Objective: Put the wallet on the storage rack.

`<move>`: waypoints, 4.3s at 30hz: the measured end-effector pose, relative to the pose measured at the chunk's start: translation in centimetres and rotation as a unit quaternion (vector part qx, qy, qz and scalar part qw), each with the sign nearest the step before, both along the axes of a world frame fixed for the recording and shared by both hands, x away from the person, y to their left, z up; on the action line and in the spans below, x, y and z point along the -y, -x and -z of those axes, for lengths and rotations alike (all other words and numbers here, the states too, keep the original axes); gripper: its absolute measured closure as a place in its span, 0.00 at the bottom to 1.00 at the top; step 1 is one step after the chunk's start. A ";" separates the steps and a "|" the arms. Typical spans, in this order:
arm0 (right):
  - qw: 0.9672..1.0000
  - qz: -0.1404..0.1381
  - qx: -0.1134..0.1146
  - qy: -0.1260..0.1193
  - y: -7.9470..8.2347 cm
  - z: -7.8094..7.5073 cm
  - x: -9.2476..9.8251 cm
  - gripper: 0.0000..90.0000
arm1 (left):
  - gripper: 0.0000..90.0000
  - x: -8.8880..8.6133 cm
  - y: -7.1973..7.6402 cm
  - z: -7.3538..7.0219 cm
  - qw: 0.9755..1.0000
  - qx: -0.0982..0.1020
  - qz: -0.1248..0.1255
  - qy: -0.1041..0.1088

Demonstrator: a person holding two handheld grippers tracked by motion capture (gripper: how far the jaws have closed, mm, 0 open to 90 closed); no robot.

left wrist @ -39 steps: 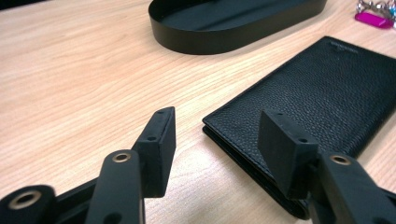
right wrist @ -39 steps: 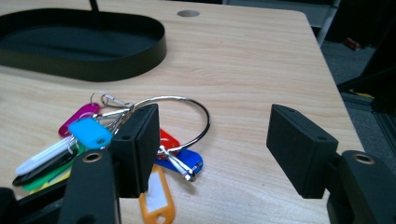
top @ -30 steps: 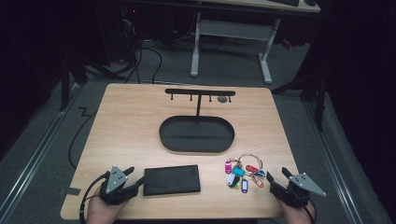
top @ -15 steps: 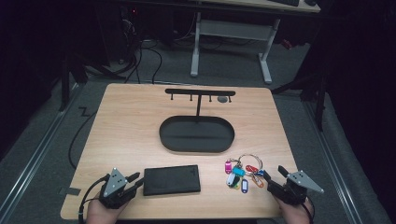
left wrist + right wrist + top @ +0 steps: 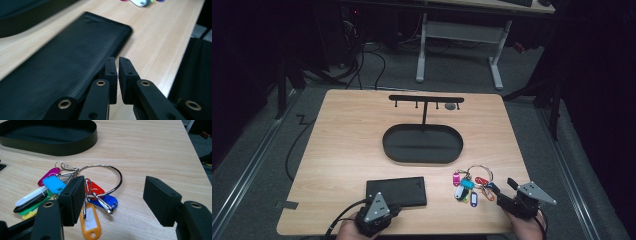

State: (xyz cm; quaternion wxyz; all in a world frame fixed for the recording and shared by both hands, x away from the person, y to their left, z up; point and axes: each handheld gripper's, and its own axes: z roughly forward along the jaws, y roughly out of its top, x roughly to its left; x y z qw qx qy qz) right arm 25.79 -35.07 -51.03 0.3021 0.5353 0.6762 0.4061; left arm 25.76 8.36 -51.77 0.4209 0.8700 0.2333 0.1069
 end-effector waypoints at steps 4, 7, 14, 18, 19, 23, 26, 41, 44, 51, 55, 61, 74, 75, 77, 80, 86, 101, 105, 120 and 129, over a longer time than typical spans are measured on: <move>1.000 0.000 -0.002 -0.002 0.1 0.1 0.1 0.39 | 0.95 1.7 0.0 0.5 1.000 0.007 0.011 -0.022; 1.000 0.005 -0.005 -0.002 0.4 0.1 0.4 0.39 | 0.95 2.3 -0.4 0.6 1.000 0.011 0.012 -0.027; 1.000 0.024 -0.008 0.000 1.9 0.2 1.6 0.39 | 0.97 3.2 -1.1 0.7 0.998 0.028 0.008 -0.050; 0.999 0.037 -0.008 -0.003 2.7 0.2 2.4 0.39 | 0.99 3.7 -2.0 0.6 0.998 0.034 -0.004 -0.061; 0.999 0.039 -0.007 -0.004 2.9 0.2 2.5 0.39 | 0.99 3.8 -2.3 0.5 0.997 0.035 -0.008 -0.064; 0.999 0.045 -0.011 -0.004 3.2 0.3 2.9 0.39 | 1.00 3.9 -3.1 0.4 0.996 0.041 -0.027 -0.070; 0.999 0.046 -0.012 -0.005 3.2 0.3 2.9 0.39 | 1.00 4.0 -3.5 0.4 0.996 0.045 -0.036 -0.070; 1.000 0.014 -0.008 -0.012 1.2 0.1 1.5 0.39 | 0.79 -3.0 -2.0 -0.6 0.996 0.086 -0.033 -0.001; 1.000 -0.001 -0.010 -0.016 0.1 0.1 0.5 0.39 | 0.67 -5.2 -1.7 -0.6 0.994 0.098 -0.056 -0.006; 1.000 -0.020 -0.010 -0.018 -1.2 0.1 -0.6 0.39 | 0.53 -6.9 -0.8 0.5 0.991 0.103 -0.069 -0.045; 0.999 -0.025 -0.013 -0.021 -1.6 0.2 -0.8 0.39 | 0.51 -6.2 -0.4 0.7 0.989 0.121 -0.049 -0.068; 1.000 -0.020 -0.013 -0.020 -1.3 0.2 -0.5 0.39 | 0.50 -5.3 -0.9 1.4 0.987 0.131 -0.033 -0.086; 0.999 0.001 -0.013 -0.033 0.1 0.2 0.8 0.40 | 0.76 -4.9 -1.1 1.3 0.981 0.162 -0.016 -0.105; 0.999 0.001 -0.013 -0.032 0.1 0.2 0.9 0.40 | 0.77 -4.9 -1.1 1.3 0.981 0.162 -0.014 -0.102; 0.999 0.002 -0.014 -0.036 0.2 0.2 1.0 0.40 | 0.79 -4.9 -1.1 1.3 0.981 0.163 -0.013 -0.102; 0.999 0.002 -0.015 -0.038 0.1 0.2 1.0 0.40 | 0.82 -4.8 -0.9 1.3 0.980 0.169 -0.014 -0.106; 0.999 -0.007 -0.015 -0.036 -0.2 0.2 0.7 0.40 | 0.86 -4.7 -0.7 1.0 0.978 0.178 -0.021 -0.106; 0.999 -0.007 -0.015 -0.037 -0.3 0.2 0.6 0.40 | 0.89 -5.5 0.0 -1.5 0.987 0.155 -0.038 -0.017; 0.999 -0.007 -0.014 -0.035 -0.3 0.2 0.7 0.40 | 0.89 -5.8 -0.1 -2.0 0.989 0.136 -0.049 0.005; 0.999 -0.007 -0.015 -0.037 -0.3 0.2 0.8 0.40 | 0.90 -6.1 0.3 -3.2 0.991 0.097 -0.059 0.068; 0.999 -0.007 -0.016 -0.037 -0.3 0.2 0.8 0.40 | 0.91 -7.1 -0.1 -3.5 0.988 0.078 -0.077 0.112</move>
